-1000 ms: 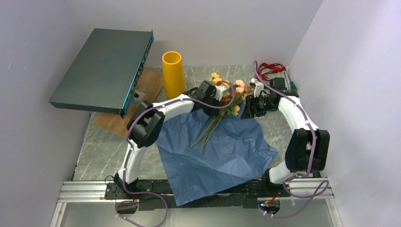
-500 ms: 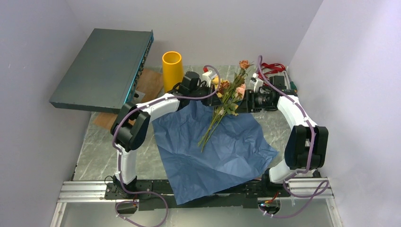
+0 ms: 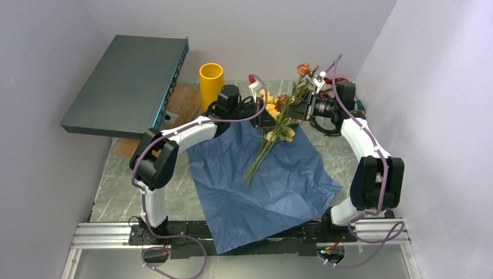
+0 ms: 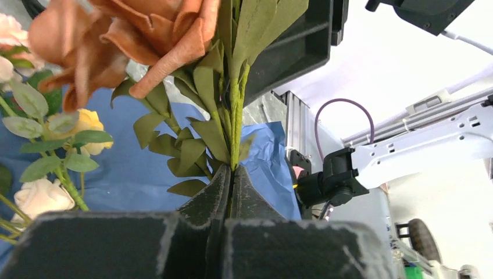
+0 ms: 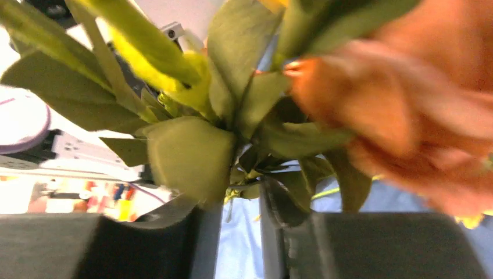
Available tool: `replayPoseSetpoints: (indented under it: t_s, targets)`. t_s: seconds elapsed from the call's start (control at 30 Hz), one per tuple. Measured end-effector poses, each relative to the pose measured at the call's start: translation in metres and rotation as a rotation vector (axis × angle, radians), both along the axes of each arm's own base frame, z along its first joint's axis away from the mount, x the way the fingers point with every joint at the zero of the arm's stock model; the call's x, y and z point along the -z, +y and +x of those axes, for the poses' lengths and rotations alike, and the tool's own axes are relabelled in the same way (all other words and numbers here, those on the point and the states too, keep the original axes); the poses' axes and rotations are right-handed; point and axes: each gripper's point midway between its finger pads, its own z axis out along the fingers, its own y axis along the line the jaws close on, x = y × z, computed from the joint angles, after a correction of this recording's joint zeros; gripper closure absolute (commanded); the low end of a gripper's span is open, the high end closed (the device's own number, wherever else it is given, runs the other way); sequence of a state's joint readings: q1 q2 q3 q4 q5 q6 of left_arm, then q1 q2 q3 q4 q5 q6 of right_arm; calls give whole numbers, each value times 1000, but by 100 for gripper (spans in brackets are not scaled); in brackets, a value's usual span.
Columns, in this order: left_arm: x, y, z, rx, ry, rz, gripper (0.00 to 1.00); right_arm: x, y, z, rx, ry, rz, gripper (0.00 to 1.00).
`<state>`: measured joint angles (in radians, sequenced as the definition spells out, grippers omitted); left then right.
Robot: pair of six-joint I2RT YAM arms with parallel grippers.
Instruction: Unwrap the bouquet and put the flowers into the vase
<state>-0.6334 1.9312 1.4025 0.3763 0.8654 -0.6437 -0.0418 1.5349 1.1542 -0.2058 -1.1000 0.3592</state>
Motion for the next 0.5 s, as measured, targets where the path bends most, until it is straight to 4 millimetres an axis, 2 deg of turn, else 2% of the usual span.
replayPoseSetpoints:
  t_s: [0.03, 0.07, 0.17, 0.23, 0.37, 0.5]
  targets:
    - [-4, 1, -1, 2, -19, -3, 95, -6, 2, 0, -4, 3, 23, 90]
    - [-7, 3, -1, 3, -38, -2, 87, -12, 5, 0, -11, -1, 42, 99]
    - [-15, 9, -4, 9, -97, 15, 52, -29, 12, -5, -33, -21, 76, 100]
    - [-20, 13, -9, 27, -132, 39, 39, -39, 15, -6, -37, -50, 87, 100]
    - [-38, 15, -6, 36, -208, 96, 35, -57, 21, -11, -60, -114, 78, 100]
    - [-57, 18, -3, 33, -261, 140, 42, -72, 44, -29, -155, -195, 46, 100]
